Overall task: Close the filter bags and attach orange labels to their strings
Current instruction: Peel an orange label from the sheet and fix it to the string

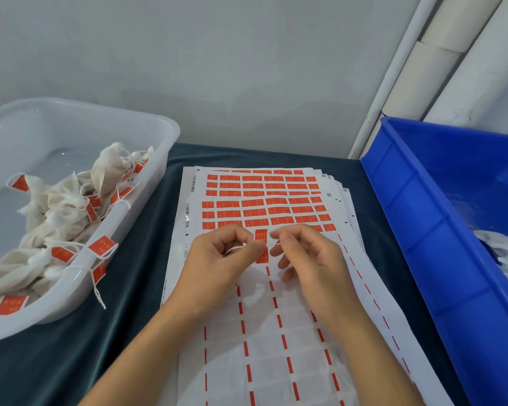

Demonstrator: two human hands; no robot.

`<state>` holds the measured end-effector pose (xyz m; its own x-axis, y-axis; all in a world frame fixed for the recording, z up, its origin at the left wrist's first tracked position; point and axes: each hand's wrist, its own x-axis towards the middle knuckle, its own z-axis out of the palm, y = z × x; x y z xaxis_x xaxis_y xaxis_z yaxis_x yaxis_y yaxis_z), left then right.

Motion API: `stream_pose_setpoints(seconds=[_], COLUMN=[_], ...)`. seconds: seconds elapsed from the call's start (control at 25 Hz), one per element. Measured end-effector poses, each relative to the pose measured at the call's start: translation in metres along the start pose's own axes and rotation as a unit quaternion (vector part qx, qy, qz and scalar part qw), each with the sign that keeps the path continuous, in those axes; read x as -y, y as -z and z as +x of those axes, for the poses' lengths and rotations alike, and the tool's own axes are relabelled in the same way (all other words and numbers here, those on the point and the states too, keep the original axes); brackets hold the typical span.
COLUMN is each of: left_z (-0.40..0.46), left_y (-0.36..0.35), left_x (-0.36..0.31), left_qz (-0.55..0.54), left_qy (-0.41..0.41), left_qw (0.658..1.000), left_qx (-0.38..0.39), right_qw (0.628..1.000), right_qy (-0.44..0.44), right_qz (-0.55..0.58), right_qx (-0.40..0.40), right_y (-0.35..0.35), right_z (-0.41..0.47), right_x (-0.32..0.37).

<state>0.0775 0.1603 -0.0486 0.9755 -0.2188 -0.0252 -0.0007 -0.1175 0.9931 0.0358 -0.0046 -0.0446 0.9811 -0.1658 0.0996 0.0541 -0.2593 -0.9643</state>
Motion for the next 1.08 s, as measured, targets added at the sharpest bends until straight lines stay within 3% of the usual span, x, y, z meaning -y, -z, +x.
stream_pose_setpoints(seconds=[0.16, 0.4, 0.76, 1.08], left_z=[-0.001, -0.001, 0.0, -0.01], left_y=[0.0, 0.0, -0.002, -0.004], left_x=[-0.001, -0.003, 0.001, 0.002], left_qz=[-0.012, 0.004, 0.108, 0.209], left_qy=[-0.009, -0.012, -0.016, -0.158], left_qw=[1.0, 1.0, 0.992, 0.963], left_qx=[0.006, 0.021, -0.062, -0.055], right_qw=[1.0, 0.999, 0.995, 0.996], right_qy=[0.003, 0.021, 0.017, 0.005], right_qz=[0.02, -0.04, -0.098, -0.092], right_qx=[0.023, 0.026, -0.021, -0.014], right_y=[-0.001, -0.002, 0.0, 0.003], right_z=[-0.001, 0.0, 0.003, 0.003], right_x=[0.003, -0.002, -0.006, -0.007])
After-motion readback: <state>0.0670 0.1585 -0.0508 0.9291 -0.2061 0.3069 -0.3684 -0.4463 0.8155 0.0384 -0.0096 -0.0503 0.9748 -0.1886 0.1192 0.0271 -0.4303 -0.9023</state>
